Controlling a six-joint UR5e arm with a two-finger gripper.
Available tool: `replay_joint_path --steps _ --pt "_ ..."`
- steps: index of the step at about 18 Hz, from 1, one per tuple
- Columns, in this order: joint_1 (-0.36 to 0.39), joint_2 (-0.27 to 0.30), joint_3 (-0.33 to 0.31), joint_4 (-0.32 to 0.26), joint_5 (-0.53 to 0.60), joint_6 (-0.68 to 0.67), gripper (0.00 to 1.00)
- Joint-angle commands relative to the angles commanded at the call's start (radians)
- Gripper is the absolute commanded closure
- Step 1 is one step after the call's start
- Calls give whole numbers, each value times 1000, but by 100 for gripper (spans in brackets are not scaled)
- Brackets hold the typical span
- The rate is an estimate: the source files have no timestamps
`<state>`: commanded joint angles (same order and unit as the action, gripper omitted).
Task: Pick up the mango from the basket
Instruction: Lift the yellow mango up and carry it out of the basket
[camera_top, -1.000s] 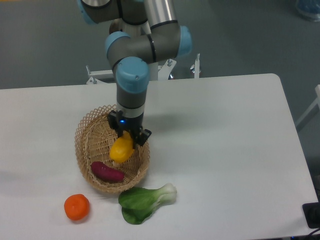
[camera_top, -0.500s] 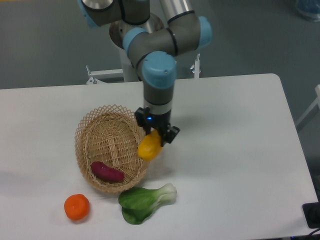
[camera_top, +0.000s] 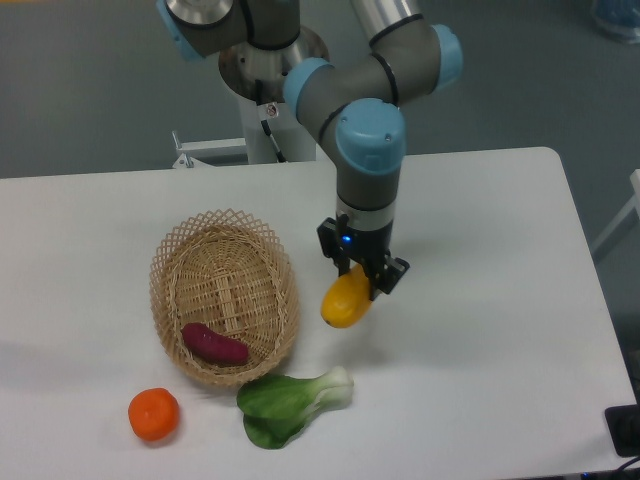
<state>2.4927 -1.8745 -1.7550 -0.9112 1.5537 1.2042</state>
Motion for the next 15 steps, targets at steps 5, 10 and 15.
replay_joint_path --steps 5,10,15 --pt "49 -6 22 -5 8 93 70" --pt "71 -8 18 -3 8 129 68" --pt "71 -8 17 -3 8 129 68"
